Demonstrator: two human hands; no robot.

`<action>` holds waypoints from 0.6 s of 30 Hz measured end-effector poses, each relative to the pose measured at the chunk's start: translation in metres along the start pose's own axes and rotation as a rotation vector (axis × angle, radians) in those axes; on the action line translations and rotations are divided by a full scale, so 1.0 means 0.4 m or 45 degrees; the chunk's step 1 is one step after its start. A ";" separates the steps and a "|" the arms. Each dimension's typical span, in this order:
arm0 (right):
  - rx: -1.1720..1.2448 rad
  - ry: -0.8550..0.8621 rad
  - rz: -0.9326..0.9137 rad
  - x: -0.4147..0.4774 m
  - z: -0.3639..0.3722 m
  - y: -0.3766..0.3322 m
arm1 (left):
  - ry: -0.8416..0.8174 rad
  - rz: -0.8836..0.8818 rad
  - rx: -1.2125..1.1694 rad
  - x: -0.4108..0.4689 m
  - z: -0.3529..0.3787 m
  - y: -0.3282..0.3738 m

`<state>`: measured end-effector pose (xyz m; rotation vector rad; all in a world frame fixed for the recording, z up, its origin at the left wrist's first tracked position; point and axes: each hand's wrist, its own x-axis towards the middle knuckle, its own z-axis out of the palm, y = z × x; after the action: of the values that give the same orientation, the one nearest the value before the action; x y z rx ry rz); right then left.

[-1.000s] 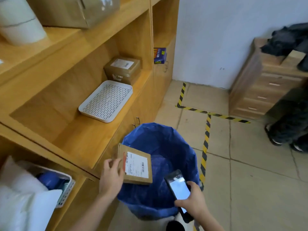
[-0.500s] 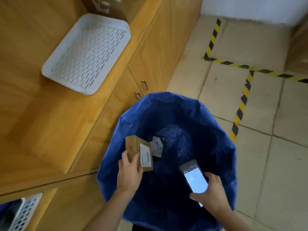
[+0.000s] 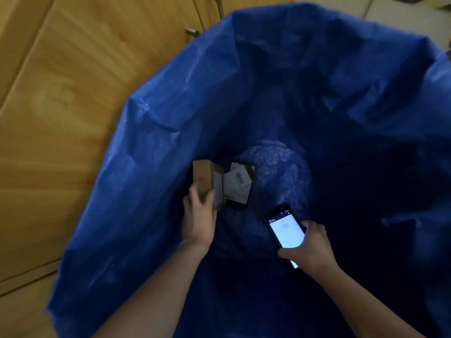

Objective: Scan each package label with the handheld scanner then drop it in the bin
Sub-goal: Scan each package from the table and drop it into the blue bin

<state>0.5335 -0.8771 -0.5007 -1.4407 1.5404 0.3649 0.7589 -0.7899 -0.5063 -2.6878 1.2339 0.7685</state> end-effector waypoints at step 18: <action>-0.077 0.023 -0.035 0.110 0.066 0.000 | -0.078 0.040 0.345 0.131 0.056 -0.035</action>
<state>0.5517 -0.8836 -0.5482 -1.5139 1.5341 0.3863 0.7889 -0.8101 -0.5523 -2.4168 1.2670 0.6300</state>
